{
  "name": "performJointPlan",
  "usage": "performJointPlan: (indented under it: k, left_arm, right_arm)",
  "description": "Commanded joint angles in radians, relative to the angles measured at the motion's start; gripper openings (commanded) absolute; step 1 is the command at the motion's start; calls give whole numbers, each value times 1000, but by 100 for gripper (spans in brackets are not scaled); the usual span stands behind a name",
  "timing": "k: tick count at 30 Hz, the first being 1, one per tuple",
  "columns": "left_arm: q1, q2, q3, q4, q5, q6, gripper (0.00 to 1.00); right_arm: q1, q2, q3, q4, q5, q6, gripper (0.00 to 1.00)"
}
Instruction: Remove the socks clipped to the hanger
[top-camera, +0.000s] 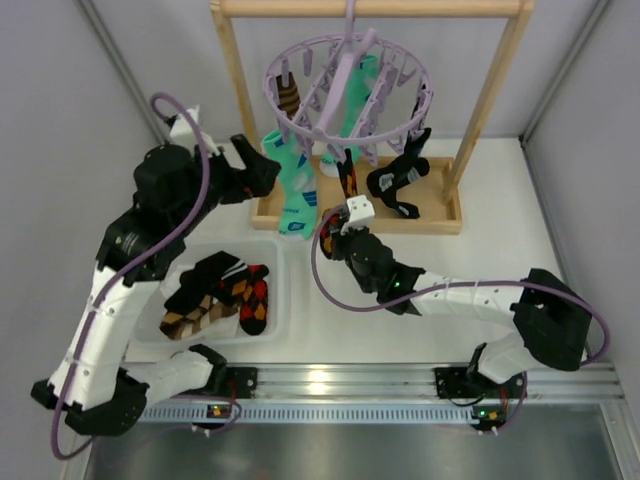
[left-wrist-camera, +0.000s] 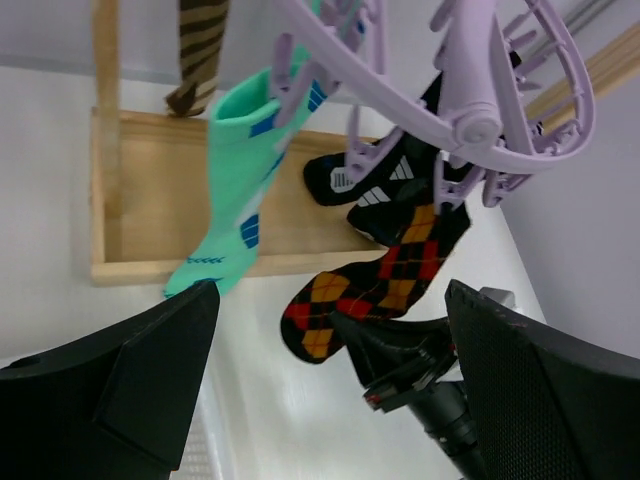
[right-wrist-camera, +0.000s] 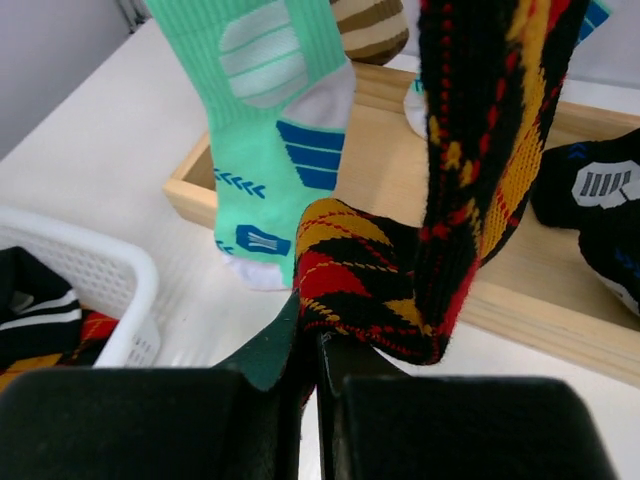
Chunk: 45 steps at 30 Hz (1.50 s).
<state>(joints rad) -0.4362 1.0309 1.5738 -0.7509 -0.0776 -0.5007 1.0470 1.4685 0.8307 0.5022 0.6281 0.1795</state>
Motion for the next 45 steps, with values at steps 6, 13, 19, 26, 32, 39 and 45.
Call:
performJointPlan:
  k: [6,13,19,26,32,39,45]
  left_arm:
    - [-300,246,244,27,-157,21,99]
    - [-355,388,299,54,-217,19,99]
    - [-354,391,243,183,-214,5,98]
    - [-354,414,207,257,-220,10,88]
    - [-354,423,193,269,-248,-2,84]
    - [-354,431,154,320,-261,1,78]
    - [-352,443,140,386,-257,22,64]
  right_arm:
    - [90,-128,-51,-50,-28,165,0]
    - [91,-241,-122,-53,-65,213,0]
    - [91,-261,-114,-80,-126,212,0]
    - [91,-275,-117,-76,-199,248,0]
    - [91,-289,-117,-74,-238,252,0]
    - [93,-324,-136,-53,-291,258,0]
    - [91,-344,-156,-47,-304,255,0]
